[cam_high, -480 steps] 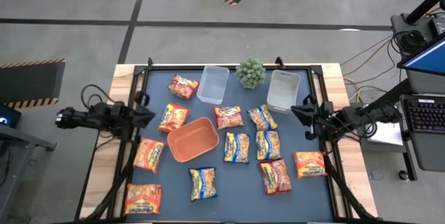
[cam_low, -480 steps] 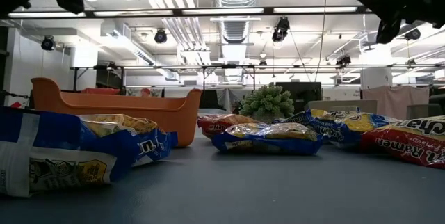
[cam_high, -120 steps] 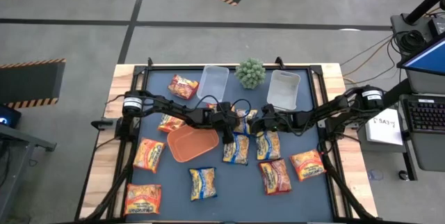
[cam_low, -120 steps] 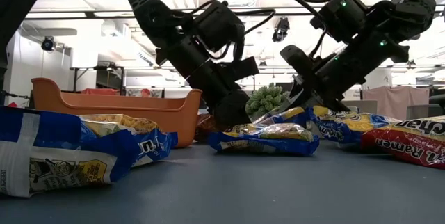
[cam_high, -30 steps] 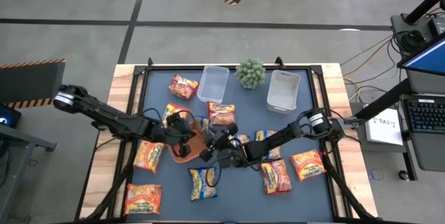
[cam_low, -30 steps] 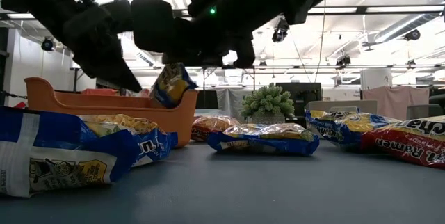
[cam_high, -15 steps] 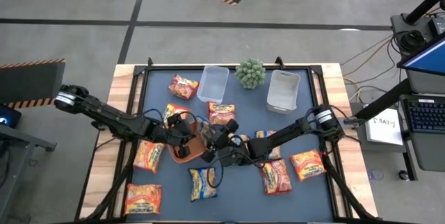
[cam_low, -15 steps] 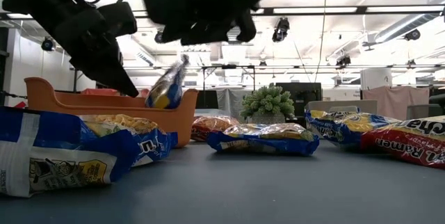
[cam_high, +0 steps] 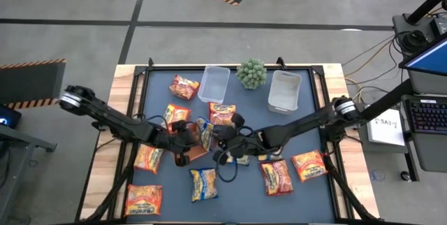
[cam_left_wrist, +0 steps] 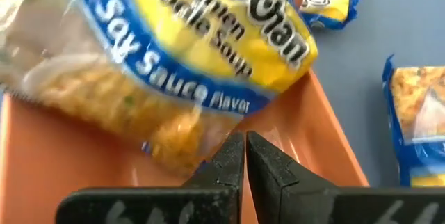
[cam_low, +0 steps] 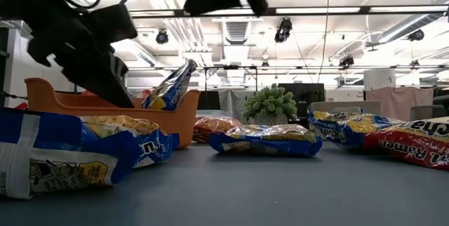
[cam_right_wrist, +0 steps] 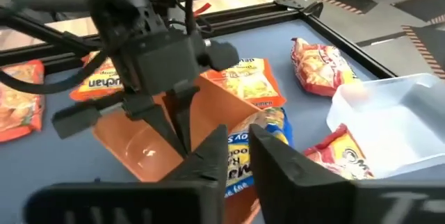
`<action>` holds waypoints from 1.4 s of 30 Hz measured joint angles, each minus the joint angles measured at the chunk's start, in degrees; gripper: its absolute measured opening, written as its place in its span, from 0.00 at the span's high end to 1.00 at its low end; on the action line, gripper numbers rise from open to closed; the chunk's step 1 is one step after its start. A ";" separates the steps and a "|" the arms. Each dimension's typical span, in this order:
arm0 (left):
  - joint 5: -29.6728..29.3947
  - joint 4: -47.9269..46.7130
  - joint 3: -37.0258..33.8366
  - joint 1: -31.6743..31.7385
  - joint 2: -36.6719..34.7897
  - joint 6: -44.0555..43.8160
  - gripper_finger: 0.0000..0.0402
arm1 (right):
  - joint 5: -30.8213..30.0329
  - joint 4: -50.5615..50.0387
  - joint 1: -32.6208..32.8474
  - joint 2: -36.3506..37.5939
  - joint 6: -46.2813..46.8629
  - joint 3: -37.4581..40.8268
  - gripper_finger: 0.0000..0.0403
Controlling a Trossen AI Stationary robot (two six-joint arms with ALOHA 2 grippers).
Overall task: Sort Maruchan noodles
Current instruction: Put the blue noodle pack into the orange bin, then put the red noodle pack into the transparent bin
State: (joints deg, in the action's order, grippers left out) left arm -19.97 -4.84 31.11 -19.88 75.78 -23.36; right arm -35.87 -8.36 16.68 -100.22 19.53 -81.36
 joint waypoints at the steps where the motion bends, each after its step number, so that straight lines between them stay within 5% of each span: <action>1: -0.05 1.98 0.00 0.00 0.97 0.68 1.00 | -0.02 -0.97 0.22 0.61 0.04 0.00 0.93; 18: -7.13 7.40 0.11 0.28 10.36 1.07 1.00 | -0.03 -6.48 3.20 1.63 7.06 4.37 0.98; 42: -4.43 -2.41 12.74 0.17 -2.59 19.90 1.00 | -0.11 -18.80 6.87 8.18 13.88 9.10 0.98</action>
State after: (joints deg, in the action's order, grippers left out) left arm -24.40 -7.25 43.86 -19.70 73.19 -3.46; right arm -35.98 -27.16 23.54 -92.04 33.41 -72.26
